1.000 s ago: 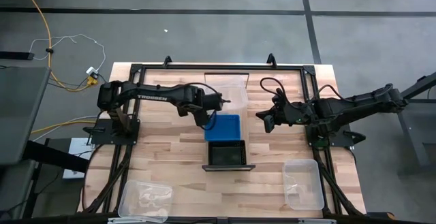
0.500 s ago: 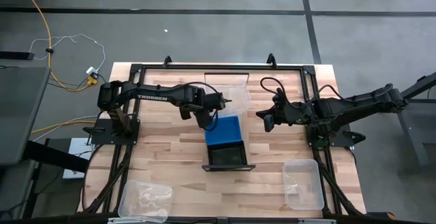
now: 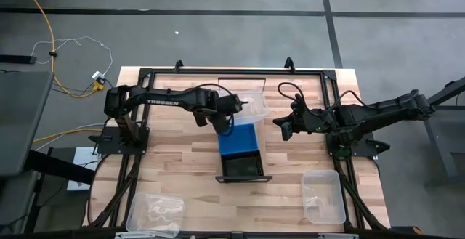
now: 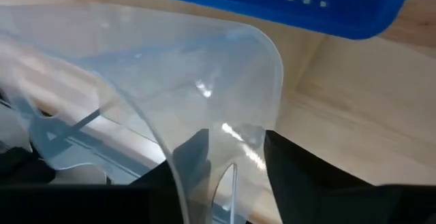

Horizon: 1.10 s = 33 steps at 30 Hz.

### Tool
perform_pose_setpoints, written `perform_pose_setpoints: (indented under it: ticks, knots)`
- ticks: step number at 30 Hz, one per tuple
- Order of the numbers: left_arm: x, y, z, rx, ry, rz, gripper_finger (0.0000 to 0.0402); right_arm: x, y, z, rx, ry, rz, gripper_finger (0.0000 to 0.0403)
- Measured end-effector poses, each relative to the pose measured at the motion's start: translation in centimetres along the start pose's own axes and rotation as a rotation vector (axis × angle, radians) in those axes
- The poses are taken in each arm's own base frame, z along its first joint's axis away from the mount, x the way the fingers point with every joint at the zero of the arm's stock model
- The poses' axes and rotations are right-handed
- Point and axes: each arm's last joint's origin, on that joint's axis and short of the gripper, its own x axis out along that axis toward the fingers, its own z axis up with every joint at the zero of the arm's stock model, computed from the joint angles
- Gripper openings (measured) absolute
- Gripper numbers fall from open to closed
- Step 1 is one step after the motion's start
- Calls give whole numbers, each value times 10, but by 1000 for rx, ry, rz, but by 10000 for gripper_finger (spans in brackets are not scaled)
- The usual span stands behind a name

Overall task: Stack baskets on shelf by color
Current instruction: Put the top transparent bin on the shelf, then stack the right transparent bin on top of the other transparent bin on the shelf

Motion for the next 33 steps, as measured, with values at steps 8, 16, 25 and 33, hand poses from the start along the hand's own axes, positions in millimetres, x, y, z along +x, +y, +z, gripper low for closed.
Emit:
perform_pose_setpoints:
  ticks: [8,16,25,33]
  knots:
    - [-1,6,1,-98,-9,57,164,0,0,0,0,0,0,0]
    - [-1,7,0,-191,63,84,178,0,0,0,1,0,0,0]
    - [-43,18,-12,-446,102,190,148,0,0,0,-2,-1,0,0]
    - [-113,4,-33,-1005,-328,167,14,2,1,0,-3,1,2,0]
